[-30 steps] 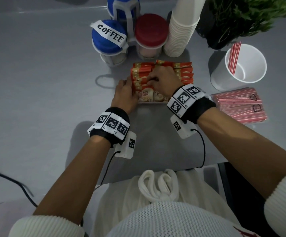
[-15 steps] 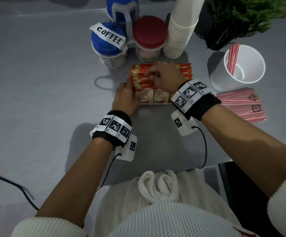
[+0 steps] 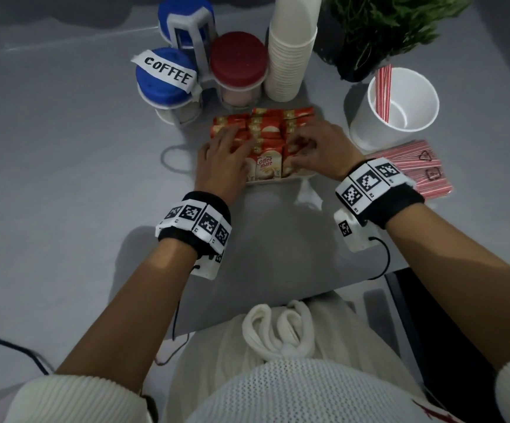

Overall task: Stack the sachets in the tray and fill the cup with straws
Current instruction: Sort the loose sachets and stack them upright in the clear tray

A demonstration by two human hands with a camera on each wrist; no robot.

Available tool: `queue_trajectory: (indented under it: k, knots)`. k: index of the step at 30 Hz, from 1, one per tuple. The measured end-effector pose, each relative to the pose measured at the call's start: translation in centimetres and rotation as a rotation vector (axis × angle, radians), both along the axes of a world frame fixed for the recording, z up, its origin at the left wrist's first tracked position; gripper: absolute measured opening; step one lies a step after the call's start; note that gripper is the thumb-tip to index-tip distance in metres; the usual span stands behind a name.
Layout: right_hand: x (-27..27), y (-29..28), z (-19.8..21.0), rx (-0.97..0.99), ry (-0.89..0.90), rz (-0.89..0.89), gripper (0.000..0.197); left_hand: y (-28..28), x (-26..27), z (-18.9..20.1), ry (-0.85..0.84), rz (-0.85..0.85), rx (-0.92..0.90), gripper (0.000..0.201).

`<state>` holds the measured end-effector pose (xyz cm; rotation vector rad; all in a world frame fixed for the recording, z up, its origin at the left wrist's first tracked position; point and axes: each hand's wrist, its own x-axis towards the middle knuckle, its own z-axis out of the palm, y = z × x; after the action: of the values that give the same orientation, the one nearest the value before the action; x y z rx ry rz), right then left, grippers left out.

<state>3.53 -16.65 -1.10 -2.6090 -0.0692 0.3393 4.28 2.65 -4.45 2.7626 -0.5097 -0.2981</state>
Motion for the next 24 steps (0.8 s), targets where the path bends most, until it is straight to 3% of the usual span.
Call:
queue_trajectory:
  k: [6,11,16,20,24]
  knots:
    - [-0.6,-1.3,-0.5,-0.006,0.001,0.059,0.052,0.2,-0.4,-0.8,0.025,-0.022,-0.007,0.055]
    - [-1.5,-1.2,-1.5,-0.176,-0.037,0.05,0.022,0.0,-0.3,-0.9,0.026,-0.018,-0.033,0.056]
    - [-0.1,0.0,-1.6,-0.257,-0.016,-0.039,0.034,0.1,-0.3,-0.8,0.03,-0.028,-0.005,0.057]
    - [0.2,0.5,-1.7,-0.312,-0.035,-0.114,0.059,0.0,-0.3,-0.7,0.024,-0.031,0.01,0.058]
    - [-1.2,1.2,-3.4,-0.421,-0.087,-0.033,0.067,0.1,-0.3,-1.0,0.019,-0.033,0.052,0.062]
